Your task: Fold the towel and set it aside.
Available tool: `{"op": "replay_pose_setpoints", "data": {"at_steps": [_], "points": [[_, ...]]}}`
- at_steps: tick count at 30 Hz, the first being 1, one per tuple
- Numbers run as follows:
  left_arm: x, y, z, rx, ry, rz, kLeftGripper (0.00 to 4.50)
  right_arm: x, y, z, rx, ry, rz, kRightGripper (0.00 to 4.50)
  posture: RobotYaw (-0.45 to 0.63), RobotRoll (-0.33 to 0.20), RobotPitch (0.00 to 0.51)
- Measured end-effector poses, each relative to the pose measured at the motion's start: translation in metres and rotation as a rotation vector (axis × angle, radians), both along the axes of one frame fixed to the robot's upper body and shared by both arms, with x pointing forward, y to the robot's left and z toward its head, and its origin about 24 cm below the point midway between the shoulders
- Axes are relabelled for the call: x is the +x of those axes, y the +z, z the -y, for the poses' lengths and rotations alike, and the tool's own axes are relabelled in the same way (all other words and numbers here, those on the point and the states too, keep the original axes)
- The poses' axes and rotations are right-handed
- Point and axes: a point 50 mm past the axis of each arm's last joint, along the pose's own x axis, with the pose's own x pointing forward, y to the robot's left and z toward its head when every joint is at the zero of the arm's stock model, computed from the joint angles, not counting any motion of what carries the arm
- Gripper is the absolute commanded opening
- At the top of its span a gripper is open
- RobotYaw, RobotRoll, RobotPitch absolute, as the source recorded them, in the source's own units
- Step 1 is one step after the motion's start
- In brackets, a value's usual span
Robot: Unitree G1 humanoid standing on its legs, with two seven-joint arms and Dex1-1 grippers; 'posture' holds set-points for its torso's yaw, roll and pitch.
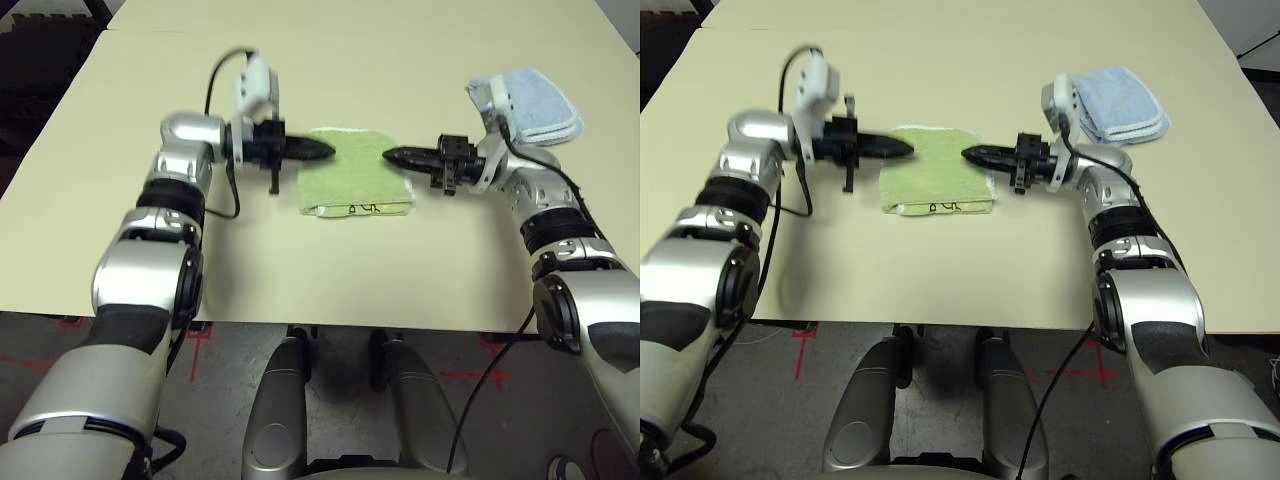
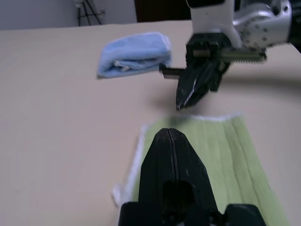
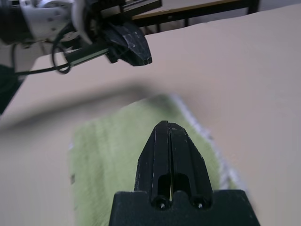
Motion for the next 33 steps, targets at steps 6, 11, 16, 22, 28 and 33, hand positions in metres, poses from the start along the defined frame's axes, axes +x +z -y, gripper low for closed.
{"op": "replay_pose_setpoints", "data": {"at_steps": [6, 11, 16, 22, 28, 33], "points": [[0.005, -0.037, -0.005, 0.004, 0.076, -0.122, 0.04, 0.008, -0.018, -0.010, -0.026, -0.117, -0.066, 0.00, 0.11, 0.000, 0.278], [0.007, -0.048, -0.010, 0.019, 0.136, -0.146, 0.04, 0.012, -0.019, -0.016, -0.052, -0.165, -0.068, 0.00, 0.11, 0.000, 0.280], [0.010, -0.064, -0.016, 0.014, 0.247, -0.158, 0.04, 0.014, -0.031, -0.021, -0.093, -0.201, -0.097, 0.00, 0.10, 0.000, 0.278], [0.012, -0.076, -0.020, 0.005, 0.330, -0.177, 0.04, 0.013, -0.045, -0.022, -0.108, -0.233, -0.111, 0.00, 0.10, 0.000, 0.273], [0.011, -0.082, -0.023, 0.011, 0.334, -0.186, 0.04, 0.011, -0.050, -0.017, -0.111, -0.241, -0.111, 0.00, 0.09, 0.000, 0.266], [0.009, -0.080, -0.029, 0.004, 0.321, -0.190, 0.04, 0.010, -0.048, -0.008, -0.036, -0.232, -0.135, 0.00, 0.10, 0.000, 0.263]]}}
